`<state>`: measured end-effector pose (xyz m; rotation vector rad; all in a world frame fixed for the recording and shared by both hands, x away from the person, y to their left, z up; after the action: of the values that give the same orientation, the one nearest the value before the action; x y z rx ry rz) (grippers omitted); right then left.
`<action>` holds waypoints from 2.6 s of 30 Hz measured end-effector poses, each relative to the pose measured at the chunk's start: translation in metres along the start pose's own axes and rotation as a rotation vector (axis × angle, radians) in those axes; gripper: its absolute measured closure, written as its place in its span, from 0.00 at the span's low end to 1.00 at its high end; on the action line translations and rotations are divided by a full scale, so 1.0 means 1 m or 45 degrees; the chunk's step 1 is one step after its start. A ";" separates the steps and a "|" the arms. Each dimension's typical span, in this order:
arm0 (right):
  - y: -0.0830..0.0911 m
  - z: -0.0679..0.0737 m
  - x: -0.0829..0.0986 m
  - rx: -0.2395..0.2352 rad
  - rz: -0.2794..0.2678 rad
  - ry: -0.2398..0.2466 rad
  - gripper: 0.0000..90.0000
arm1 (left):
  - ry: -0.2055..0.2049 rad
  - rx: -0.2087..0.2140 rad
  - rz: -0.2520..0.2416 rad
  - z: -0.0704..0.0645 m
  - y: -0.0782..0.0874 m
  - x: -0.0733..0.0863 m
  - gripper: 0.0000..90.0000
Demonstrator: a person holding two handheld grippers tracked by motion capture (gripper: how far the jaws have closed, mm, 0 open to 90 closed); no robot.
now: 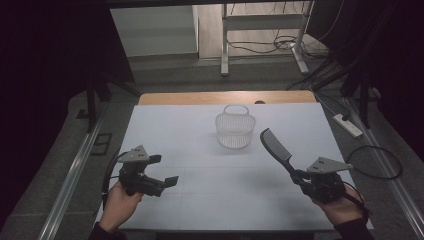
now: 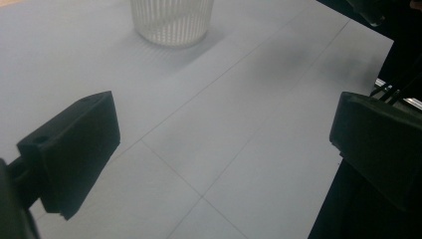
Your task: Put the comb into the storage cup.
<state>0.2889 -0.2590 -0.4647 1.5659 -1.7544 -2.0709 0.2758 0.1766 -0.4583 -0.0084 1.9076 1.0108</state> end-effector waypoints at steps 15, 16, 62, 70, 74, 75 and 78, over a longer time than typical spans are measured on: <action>0.004 0.014 -0.012 -0.025 -0.068 0.041 0.81 | 0.006 0.022 -0.009 -0.007 -0.016 -0.025 0.00; 0.004 0.015 -0.013 -0.029 -0.074 0.042 0.81 | 0.002 0.025 -0.009 -0.008 -0.017 -0.027 0.00; -0.009 0.056 -0.040 -0.057 -0.163 0.194 0.81 | -0.034 0.163 0.003 -0.028 -0.067 -0.089 0.00; -0.012 0.063 -0.042 -0.067 -0.174 0.216 0.81 | 0.003 0.216 0.009 -0.031 -0.072 -0.089 0.00; -0.013 0.067 -0.043 -0.073 -0.174 0.230 0.81 | -0.002 0.239 0.014 -0.033 -0.073 -0.089 0.00; -0.014 0.070 -0.043 -0.076 -0.176 0.238 0.81 | -0.002 0.252 0.015 -0.035 -0.074 -0.089 0.00; -0.015 0.075 -0.044 -0.080 -0.182 0.253 0.81 | 0.000 0.279 0.021 -0.036 -0.075 -0.090 0.00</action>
<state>0.2698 -0.1736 -0.4562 1.8547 -1.5396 -1.9261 0.3287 0.0690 -0.4325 0.1338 2.0120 0.8076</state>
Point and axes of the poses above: each handheld gripper's, and its own axes: y roughly backward along the jaws, x roughly out of its underside, z roughly to its left, the point moved 5 cm from there along -y, roughly forward along the jaws, and after that the axes turned 5 degrees about z, right-handed, at the moved point
